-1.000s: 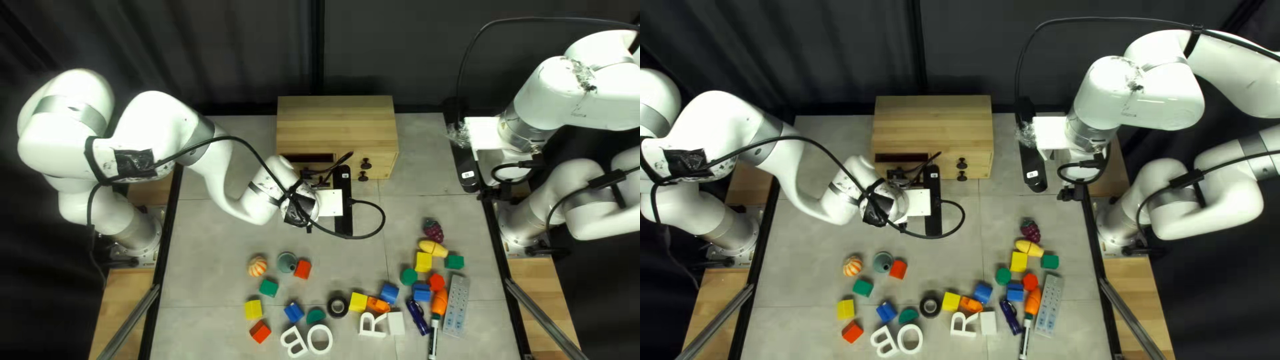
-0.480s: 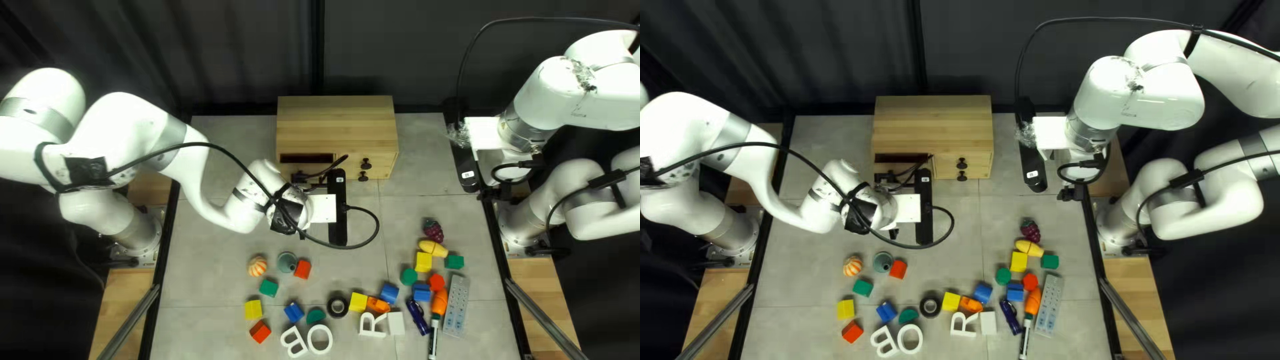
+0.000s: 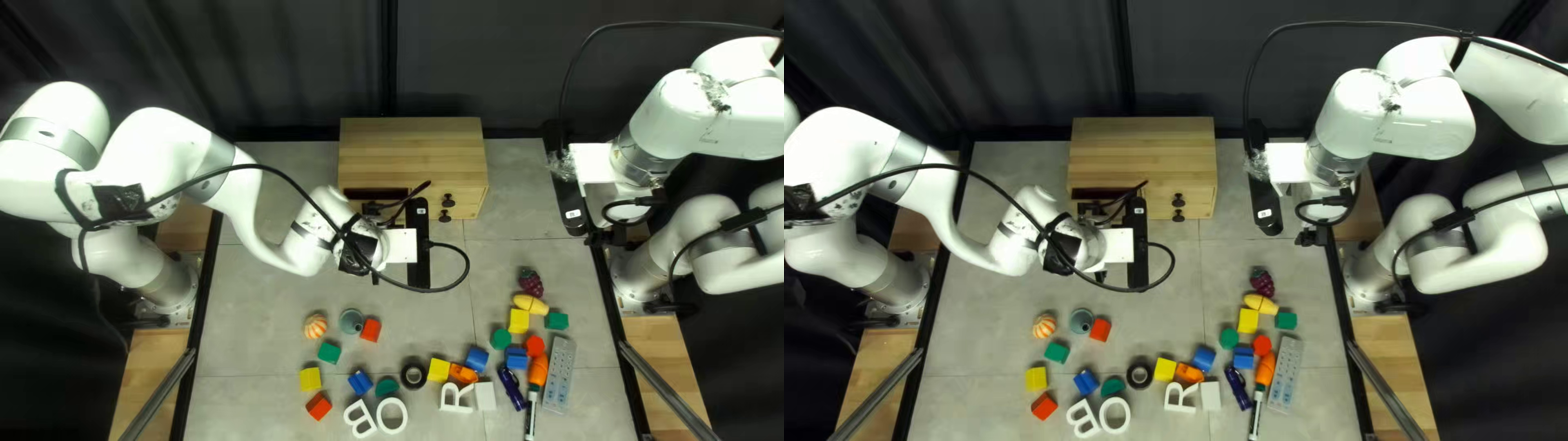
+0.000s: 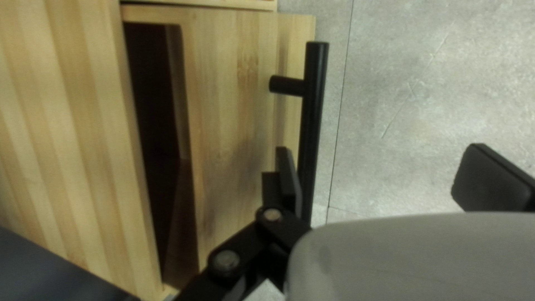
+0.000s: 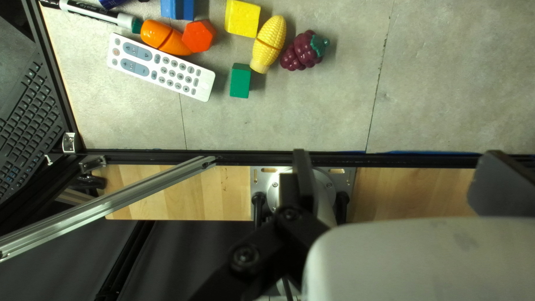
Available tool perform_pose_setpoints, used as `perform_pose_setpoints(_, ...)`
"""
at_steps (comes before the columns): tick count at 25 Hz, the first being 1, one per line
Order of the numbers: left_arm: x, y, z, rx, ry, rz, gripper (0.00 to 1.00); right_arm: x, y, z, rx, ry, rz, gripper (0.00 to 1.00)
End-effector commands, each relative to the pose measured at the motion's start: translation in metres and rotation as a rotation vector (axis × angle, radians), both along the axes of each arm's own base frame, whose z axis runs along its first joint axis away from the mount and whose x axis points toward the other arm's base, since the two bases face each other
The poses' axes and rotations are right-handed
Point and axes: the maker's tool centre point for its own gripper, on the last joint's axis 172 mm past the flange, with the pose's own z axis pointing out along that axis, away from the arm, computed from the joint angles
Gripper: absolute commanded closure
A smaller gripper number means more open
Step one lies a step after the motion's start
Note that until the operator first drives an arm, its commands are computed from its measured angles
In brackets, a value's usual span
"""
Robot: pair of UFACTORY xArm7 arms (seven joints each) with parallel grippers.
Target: Open drawers and place objects into drawer and close
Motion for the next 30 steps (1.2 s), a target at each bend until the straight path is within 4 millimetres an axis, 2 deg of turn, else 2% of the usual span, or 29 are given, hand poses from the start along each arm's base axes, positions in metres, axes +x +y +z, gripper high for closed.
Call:
perform_pose_setpoints(1,0.002,0.005,-0.01,0.0,0.001,0.0,0.0,0.0,0.0,0.0,0.0,0.0,0.0,0.0)
perform_pose_setpoints(9,0.004,0.011,-0.015,0.003,0.01,-0.002,0.0,0.0,0.0,0.0,0.0,0.0,0.0,0.0)
perform_pose_setpoints(30,-0.005,0.011,-0.026,-0.011,0.018,0.02,0.0,0.0,0.0,0.0,0.0,0.0,0.0,0.0)
